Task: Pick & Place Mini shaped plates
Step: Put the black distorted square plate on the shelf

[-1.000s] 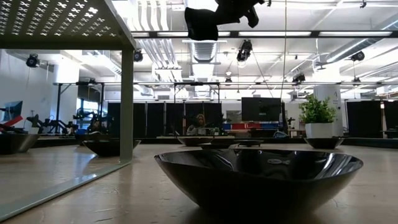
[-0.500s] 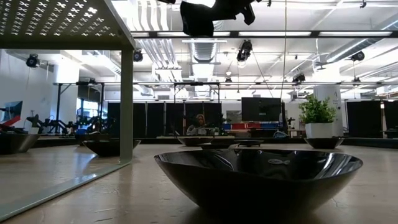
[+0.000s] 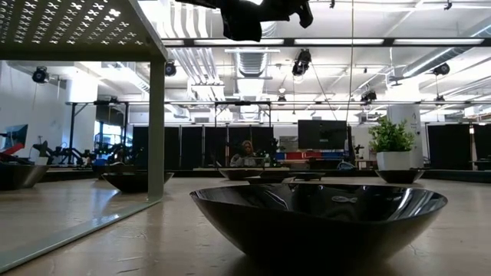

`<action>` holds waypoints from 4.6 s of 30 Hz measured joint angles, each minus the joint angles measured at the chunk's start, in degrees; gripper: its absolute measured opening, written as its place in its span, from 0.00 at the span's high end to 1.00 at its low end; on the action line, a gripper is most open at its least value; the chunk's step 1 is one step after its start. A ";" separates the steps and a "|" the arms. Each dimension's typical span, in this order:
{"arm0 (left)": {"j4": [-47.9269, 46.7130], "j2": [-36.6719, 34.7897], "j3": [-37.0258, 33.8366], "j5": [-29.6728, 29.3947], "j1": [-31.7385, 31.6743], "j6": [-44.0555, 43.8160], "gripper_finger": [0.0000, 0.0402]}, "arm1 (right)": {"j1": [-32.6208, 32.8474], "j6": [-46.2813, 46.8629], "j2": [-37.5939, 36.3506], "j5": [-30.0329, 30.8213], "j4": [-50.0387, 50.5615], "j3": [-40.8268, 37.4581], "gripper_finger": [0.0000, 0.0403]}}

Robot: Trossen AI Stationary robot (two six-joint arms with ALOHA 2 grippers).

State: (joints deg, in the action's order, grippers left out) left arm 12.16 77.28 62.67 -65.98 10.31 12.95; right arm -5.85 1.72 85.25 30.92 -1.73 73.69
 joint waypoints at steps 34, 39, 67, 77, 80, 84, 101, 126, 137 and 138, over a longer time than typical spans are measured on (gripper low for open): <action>1.81 -0.07 0.00 3.97 -4.37 -3.34 1.00 | 0.00 0.04 -0.07 0.13 -0.15 0.00 0.98; 1.92 -0.07 0.00 4.12 -4.35 -3.85 1.00 | 0.00 -0.42 -0.11 -0.04 -0.16 -0.02 0.96; -0.30 -0.59 2.23 4.40 -4.16 -5.76 1.00 | 5.92 -5.32 -4.21 -2.29 4.79 -0.02 0.50; -14.57 -1.93 5.95 4.63 -1.37 -8.43 1.00 | 6.12 -4.88 -9.80 -2.41 11.57 -0.02 0.50; -25.54 -2.96 8.95 4.93 0.08 -13.34 1.00 | 6.46 -4.73 -11.69 -2.46 14.78 -0.01 0.50; -45.35 -3.45 15.41 9.53 1.44 -22.24 1.00 | 7.49 -4.70 -13.80 -2.56 18.44 0.00 0.50; -90.25 -3.43 32.15 62.16 2.58 -34.82 1.00 | 11.62 -2.12 -17.38 -2.64 26.64 0.00 0.50; -85.82 -3.37 15.90 82.10 30.17 -72.26 1.00 | 11.61 -2.08 -17.38 -23.60 28.58 0.00 0.50; -83.58 -3.37 11.96 84.94 35.56 -72.83 1.00 | 11.61 -1.04 -17.38 -24.04 28.56 0.00 0.50; -83.66 -3.37 11.96 84.95 35.58 -72.75 1.00 | 11.61 -0.58 -17.38 -24.04 28.56 0.00 0.50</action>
State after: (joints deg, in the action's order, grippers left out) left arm -71.50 73.91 74.63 18.98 45.89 -59.80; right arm 5.76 1.14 67.88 6.87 26.83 73.69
